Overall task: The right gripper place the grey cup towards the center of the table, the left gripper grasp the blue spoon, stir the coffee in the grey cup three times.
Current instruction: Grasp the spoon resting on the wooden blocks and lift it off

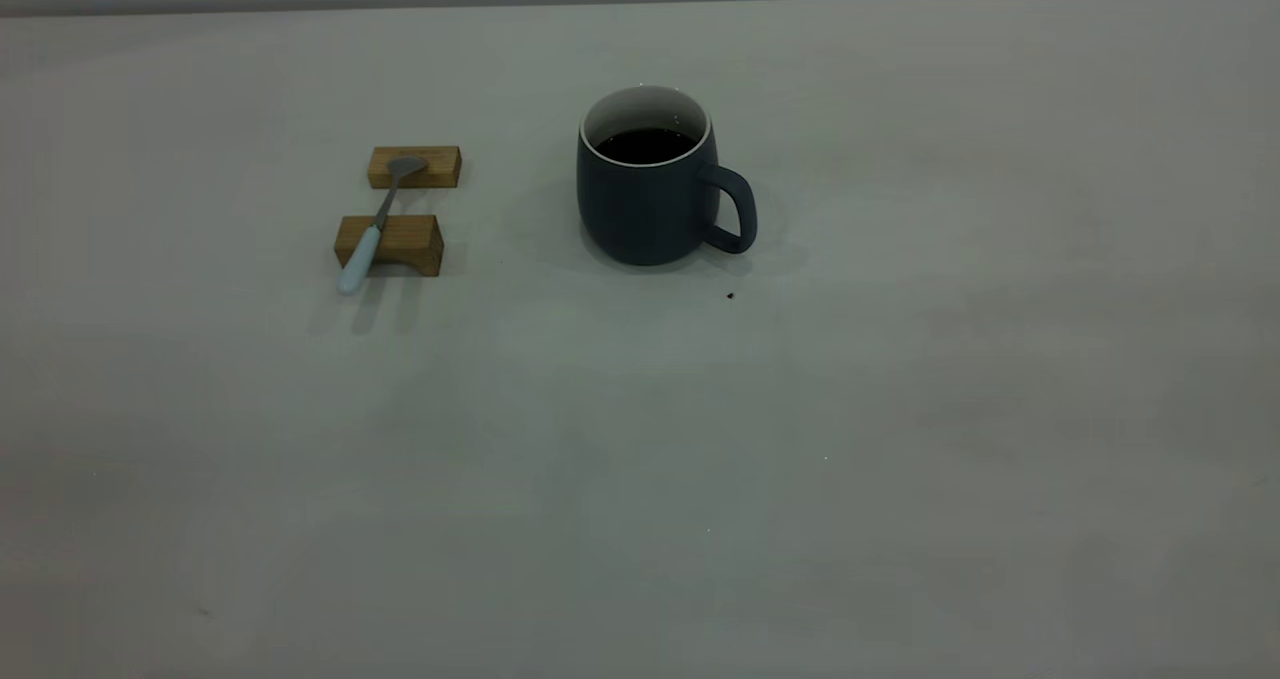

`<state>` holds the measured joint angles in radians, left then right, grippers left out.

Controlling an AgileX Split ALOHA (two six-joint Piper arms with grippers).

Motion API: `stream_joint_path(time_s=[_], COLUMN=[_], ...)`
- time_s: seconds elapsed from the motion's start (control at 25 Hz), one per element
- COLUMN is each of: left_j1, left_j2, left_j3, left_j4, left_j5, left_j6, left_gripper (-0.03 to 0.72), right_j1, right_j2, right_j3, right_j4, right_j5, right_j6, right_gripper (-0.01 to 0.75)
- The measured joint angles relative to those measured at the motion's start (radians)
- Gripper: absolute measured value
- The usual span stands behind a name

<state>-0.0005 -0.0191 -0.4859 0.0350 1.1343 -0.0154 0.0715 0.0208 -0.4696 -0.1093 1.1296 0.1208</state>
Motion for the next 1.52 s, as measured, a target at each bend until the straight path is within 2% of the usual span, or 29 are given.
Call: stream_joint_path(time_s=[0.6, 0.72, 1.0, 1.16, 1.4, 1.52], left_j1=[0.0, 0.0, 0.0, 0.0, -0.001, -0.025], left_j2=[0.01, 0.093, 0.533, 0.824, 1.256, 1.449], left_j3=[0.0, -0.003, -0.122, -0.187, -0.278, -0.347], left_j4=[0.0, 0.0, -0.004, -0.024, -0.135, -0.142], left_j5=[0.0, -0.009, -0.138, -0.216, -0.341, -0.387], left_j6=[0.0, -0.006, -0.015, -0.013, 0.004, 0.005], left_gripper=[0.466, 0.492, 0.601, 0.608, 0.605, 0.598], right_j1=[0.0, 0.0, 0.0, 0.0, 0.0, 0.0], right_j2=[-0.001, -0.001, -0.001, -0.001, -0.001, -0.001], right_j3=[0.0, 0.0, 0.0, 0.0, 0.0, 0.0], right_j4=[0.0, 0.0, 0.0, 0.0, 0.0, 0.0], right_j5=[0.0, 0.0, 0.0, 0.0, 0.0, 0.0], right_j6=[0.001, 0.001, 0.001, 0.001, 0.001, 0.001], right_gripper=[0.541, 0.541, 0.541, 0.541, 0.541, 0.541])
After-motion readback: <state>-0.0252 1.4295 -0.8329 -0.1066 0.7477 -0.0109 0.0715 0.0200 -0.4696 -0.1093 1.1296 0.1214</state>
